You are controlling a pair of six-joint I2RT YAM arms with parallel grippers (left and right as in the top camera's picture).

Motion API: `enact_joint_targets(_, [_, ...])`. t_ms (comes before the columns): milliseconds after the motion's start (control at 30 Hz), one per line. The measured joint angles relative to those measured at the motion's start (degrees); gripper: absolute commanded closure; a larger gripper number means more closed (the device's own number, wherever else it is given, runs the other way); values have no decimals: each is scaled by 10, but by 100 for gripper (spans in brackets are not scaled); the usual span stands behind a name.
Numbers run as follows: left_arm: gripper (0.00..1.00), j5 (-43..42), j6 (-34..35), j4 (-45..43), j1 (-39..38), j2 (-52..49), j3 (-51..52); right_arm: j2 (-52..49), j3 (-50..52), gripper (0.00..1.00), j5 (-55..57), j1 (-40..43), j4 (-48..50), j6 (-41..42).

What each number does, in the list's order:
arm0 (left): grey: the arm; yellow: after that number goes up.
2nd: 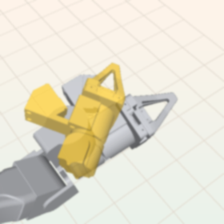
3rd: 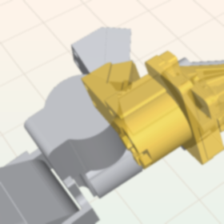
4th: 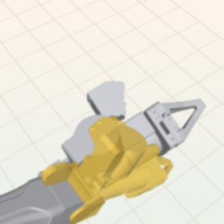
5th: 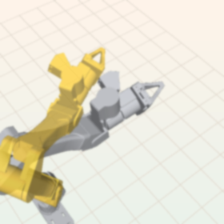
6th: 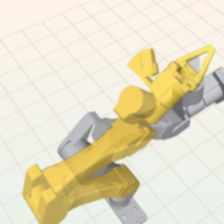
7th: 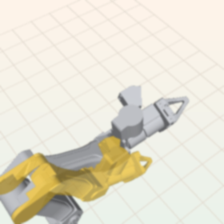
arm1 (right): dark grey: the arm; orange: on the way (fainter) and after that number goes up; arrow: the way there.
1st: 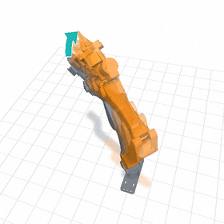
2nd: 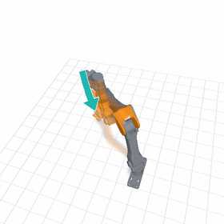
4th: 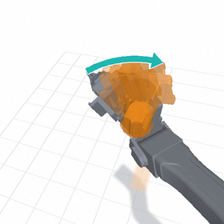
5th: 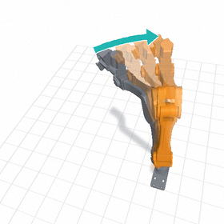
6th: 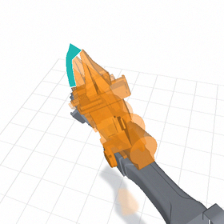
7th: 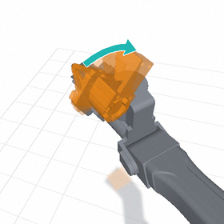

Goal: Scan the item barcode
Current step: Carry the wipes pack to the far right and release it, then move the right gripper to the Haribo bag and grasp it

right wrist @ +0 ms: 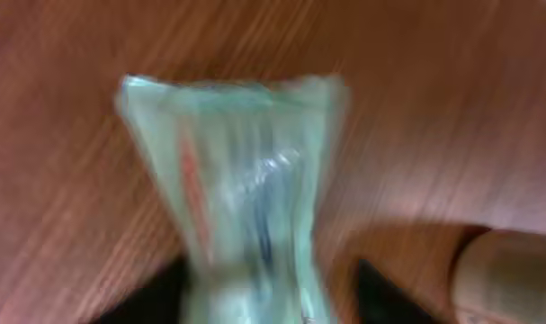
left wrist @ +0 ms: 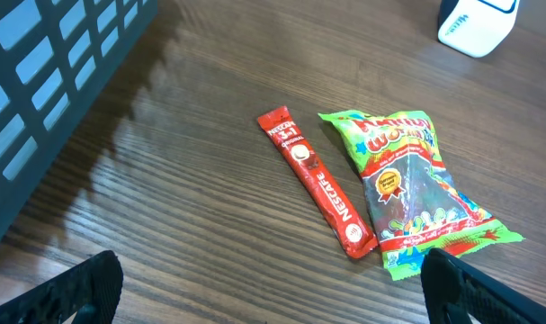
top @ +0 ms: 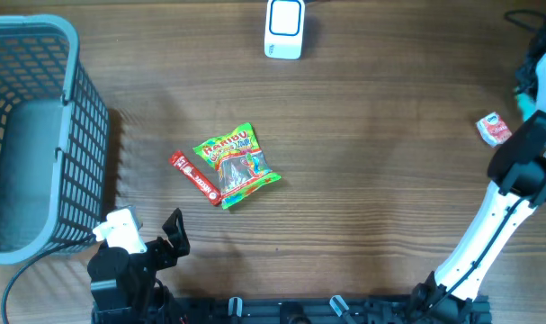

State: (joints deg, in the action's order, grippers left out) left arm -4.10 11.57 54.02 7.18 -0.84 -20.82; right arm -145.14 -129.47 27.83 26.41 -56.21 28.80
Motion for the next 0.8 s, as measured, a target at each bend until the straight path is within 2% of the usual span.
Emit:
enact_joint_targets(200, [0, 0, 0, 0, 0, 0, 0, 33, -8, 0, -58, -18, -25, -3])
enact_joint_targets(367, [0, 0, 0, 0, 0, 0, 0, 179, -20, 1, -168, -98, -95, -21])
enact_joint_targets(433, [0, 0, 0, 0, 0, 0, 0, 217, -32, 0, -223, -152, -114, -64])
enact_joint_targets(467, [0, 0, 0, 0, 0, 0, 0, 229, -37, 1, -280, -196, -130, -111])
enact_joint_targets(600, [0, 0, 0, 0, 0, 0, 0, 226, -17, 1, -441, -331, -206, -232])
enact_joint_targets(700, [0, 0, 0, 0, 0, 0, 0, 219, -3, 0, -471, -447, -211, -271])
enact_joint_targets(800, [0, 0, 0, 0, 0, 0, 0, 217, 0, 0, -419, -551, -211, -256])
